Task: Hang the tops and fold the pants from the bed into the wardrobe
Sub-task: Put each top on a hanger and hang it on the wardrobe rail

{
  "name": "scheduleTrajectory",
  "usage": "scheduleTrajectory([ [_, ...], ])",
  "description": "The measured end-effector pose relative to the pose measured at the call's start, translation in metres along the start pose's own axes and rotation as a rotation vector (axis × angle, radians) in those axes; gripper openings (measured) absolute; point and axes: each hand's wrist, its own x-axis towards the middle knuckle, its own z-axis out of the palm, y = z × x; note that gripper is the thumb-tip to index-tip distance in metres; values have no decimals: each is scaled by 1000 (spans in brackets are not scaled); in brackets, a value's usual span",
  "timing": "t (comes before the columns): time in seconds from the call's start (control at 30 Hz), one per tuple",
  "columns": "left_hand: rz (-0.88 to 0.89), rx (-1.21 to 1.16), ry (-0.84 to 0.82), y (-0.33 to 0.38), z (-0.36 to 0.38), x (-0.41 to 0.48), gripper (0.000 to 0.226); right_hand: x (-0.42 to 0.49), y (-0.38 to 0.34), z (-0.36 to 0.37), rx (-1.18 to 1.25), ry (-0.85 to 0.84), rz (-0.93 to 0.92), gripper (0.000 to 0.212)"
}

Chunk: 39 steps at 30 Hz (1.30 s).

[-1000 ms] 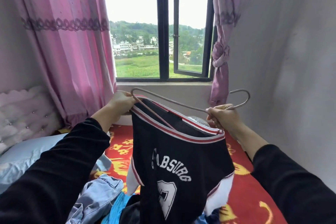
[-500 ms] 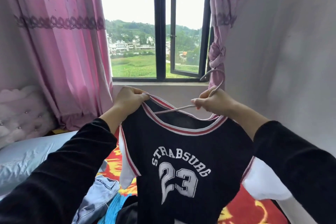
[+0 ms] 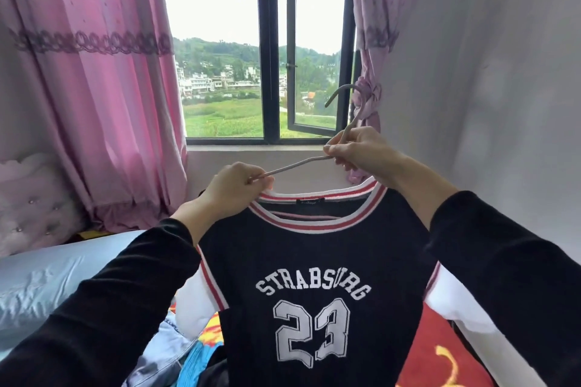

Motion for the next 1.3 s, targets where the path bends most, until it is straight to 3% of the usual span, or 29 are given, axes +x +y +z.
scheduleTrajectory([
  [0.13,-8,-78,147,-4,-3,0,23,-1,6,0,-81,44,-134,17],
  [0.27,-36,-96,257,-13,-18,0,22,-6,35,-2,-315,71,-141,33],
  [0.4,-16,-76,317,-17,-41,2,27,-12,57,-4,-466,225,-185,44],
  [0.6,-16,6,444,-7,-75,10,32,-5,35,-18,-510,334,-210,48],
  [0.8,-62,73,621,1,-98,14,33,15,-6,-4,-667,528,-439,34],
  [0.93,-131,111,692,1,-105,0,31,21,-23,13,-715,540,-557,19],
  [1.07,-192,123,738,-6,-110,-24,37,18,-45,33,-648,493,-527,32],
  [1.3,-335,101,746,-10,-123,-120,30,-22,-70,85,-505,314,-633,28],
])
